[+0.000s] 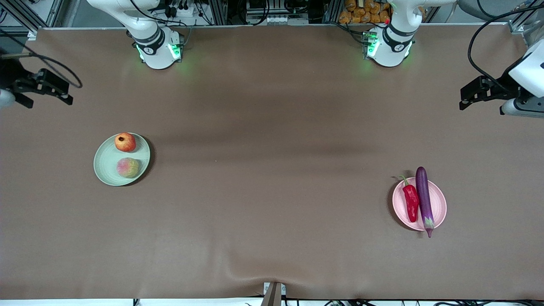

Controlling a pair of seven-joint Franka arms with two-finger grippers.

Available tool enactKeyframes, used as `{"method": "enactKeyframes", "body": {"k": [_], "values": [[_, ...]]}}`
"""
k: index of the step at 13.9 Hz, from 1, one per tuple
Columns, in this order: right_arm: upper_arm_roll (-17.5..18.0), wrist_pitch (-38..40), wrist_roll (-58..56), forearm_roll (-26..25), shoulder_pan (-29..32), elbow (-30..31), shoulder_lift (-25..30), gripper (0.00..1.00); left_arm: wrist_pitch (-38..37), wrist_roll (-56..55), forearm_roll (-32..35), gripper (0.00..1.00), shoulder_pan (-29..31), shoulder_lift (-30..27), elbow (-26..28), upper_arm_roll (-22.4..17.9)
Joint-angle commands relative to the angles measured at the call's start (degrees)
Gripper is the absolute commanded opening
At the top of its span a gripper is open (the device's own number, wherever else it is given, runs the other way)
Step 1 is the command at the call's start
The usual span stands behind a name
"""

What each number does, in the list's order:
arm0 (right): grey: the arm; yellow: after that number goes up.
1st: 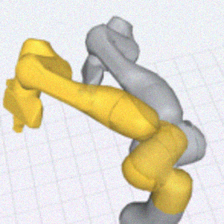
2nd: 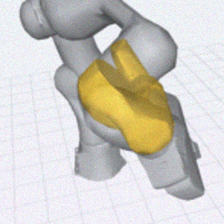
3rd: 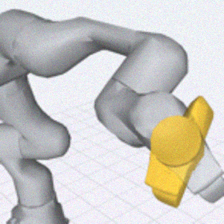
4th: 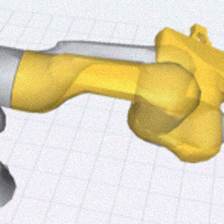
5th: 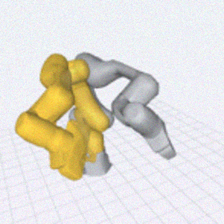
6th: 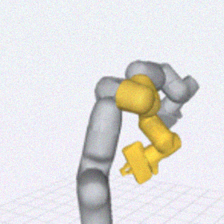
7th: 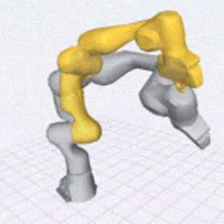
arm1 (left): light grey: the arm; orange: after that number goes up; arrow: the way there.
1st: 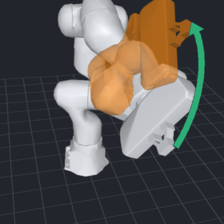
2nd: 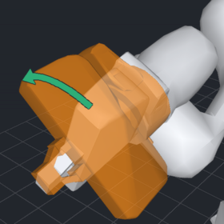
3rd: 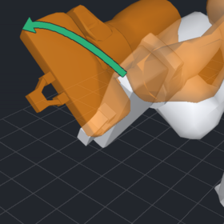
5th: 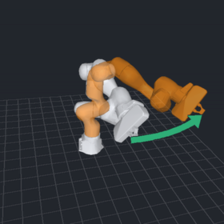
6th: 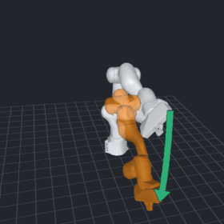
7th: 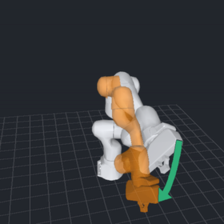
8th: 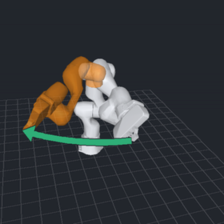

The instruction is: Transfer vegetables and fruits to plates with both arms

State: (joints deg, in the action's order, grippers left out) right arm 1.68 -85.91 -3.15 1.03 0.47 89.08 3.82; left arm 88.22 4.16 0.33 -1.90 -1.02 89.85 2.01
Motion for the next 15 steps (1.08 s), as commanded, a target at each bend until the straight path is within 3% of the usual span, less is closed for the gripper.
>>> {"method": "enactKeyframes", "body": {"k": [1, 6, 15], "values": [[0.34, 1.78, -1.68, -1.29, 0.67, -2.67, -0.47, 1.0, 0.02, -0.64, -0.5, 1.0, 0.41, 0.14, -0.82, 0.28], [0.08, 2.94, -3.97, -0.85, 1.73, -6.2, -2.85, 1.0, 0.02, -0.73, -0.5, 1.0, 0.41, 0.23, -0.82, 0.36], [-0.62, 4.79, -3.8, -0.15, 1.91, -6.29, -2.68, 1.0, 0.2, -0.99, -0.59, 1.0, 0.23, 0.84, -0.82, 0.45]]}}
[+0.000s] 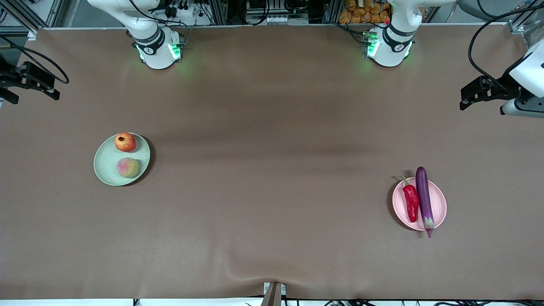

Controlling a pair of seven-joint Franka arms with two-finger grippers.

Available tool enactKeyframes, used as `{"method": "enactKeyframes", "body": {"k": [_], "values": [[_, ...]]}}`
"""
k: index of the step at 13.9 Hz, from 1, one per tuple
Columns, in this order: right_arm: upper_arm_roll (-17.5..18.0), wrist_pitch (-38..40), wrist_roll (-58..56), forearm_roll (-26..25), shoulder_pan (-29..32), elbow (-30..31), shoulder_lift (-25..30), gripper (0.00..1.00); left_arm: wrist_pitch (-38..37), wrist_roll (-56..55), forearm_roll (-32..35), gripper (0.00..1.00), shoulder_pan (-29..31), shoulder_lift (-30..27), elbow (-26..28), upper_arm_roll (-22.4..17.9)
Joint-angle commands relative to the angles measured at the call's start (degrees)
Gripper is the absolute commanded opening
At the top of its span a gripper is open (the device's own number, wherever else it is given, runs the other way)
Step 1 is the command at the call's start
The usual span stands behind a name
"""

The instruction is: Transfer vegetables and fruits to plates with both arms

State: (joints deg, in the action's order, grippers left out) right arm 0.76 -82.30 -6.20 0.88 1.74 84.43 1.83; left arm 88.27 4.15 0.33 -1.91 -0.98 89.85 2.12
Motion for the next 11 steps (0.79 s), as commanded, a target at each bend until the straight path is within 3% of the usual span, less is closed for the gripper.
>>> {"method": "enactKeyframes", "body": {"k": [1, 11], "values": [[0.38, 1.18, -0.74, 0.0, 0.55, -1.64, -0.68, 1.0, 0.15, -0.99, -0.59, 1.0, 0.15, 0.81, -0.82, 0.34], [0.38, 1.53, -1.0, 0.0, 0.37, -1.11, -0.51, 1.0, -0.21, -4.69, 1.94, 1.0, -0.28, 0.9, -3.72, 0.69]]}}
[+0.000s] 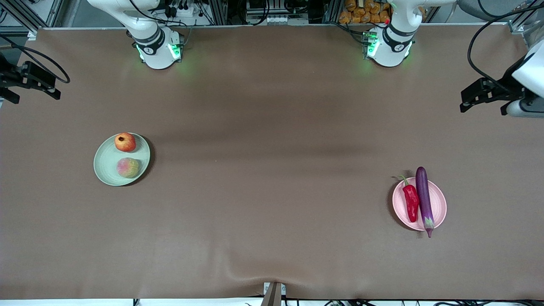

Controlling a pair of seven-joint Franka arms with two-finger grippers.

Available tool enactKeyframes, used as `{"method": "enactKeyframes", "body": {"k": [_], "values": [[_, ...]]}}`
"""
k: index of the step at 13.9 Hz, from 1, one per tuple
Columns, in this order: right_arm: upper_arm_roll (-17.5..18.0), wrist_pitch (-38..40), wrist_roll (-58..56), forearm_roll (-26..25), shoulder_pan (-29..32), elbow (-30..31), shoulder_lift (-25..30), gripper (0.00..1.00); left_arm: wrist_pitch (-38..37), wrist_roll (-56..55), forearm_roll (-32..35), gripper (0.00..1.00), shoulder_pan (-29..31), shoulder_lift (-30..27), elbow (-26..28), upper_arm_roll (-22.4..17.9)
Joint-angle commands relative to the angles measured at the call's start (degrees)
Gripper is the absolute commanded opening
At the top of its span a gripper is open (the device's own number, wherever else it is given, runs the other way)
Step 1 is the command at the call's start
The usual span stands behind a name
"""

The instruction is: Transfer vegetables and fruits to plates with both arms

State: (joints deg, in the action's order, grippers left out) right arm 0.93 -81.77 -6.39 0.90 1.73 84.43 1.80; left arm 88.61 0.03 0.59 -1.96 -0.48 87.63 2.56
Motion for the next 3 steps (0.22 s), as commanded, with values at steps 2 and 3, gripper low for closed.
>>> {"method": "enactKeyframes", "body": {"k": [2, 3], "values": [[0.22, 1.0, -0.82, -0.02, 0.29, -1.11, -0.48, 1.0, -0.54, -0.65, 3.19, 1.0, -0.32, 0.4, -1.58, 0.34], [0.22, 1.0, -0.82, -0.02, 0.29, -1.11, -0.48, 1.0, -0.54, -0.39, 3.28, 1.0, -0.23, 0.31, -1.58, 0.26]]}}
